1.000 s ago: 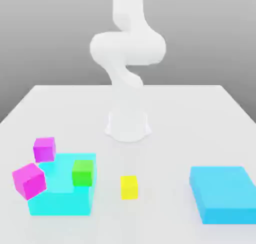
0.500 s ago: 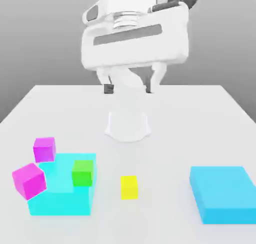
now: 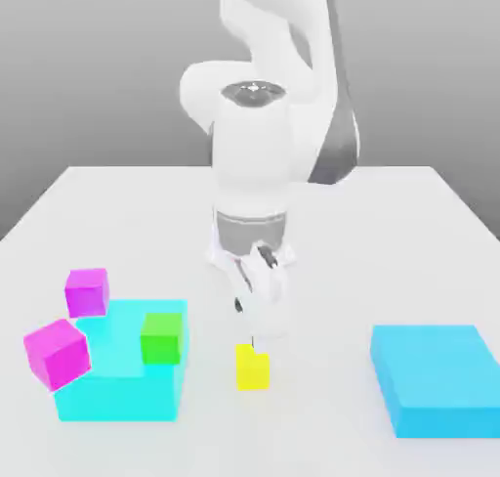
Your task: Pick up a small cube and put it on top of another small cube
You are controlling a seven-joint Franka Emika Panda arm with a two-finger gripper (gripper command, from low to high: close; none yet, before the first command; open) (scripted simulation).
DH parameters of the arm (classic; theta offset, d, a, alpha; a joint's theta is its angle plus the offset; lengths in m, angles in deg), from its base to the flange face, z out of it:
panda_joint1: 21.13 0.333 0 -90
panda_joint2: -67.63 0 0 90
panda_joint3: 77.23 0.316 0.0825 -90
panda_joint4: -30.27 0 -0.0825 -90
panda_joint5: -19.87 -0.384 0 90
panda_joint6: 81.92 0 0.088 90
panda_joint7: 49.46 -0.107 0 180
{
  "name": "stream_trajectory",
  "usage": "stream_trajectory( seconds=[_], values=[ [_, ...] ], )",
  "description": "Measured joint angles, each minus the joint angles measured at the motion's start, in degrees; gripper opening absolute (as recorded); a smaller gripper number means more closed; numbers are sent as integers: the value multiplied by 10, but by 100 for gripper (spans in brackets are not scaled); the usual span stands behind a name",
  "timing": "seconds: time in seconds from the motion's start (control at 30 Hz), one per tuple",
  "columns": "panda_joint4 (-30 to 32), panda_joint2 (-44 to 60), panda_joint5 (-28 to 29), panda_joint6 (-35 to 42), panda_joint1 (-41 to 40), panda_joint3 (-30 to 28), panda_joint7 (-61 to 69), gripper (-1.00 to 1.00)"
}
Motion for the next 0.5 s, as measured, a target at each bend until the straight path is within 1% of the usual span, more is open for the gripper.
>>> stream_trajectory(
  seconds=[0.07,0.1,0.2,0.27,0.3,0.47,0.5],
  values=[
    [2,38,51,-29,-3,-13,-54,0],
    [-1,58,85,-44,7,-33,-81,0],
    [-14,120,169,-91,73,-118,-146,0],
    [-22,161,188,-125,124,-173,-160,0],
    [-25,178,194,-139,140,-190,-166,-100],
    [-25,178,194,-140,140,-190,-165,-100],
    [-27,186,198,-147,147,-199,-168,-100]
  ],
)
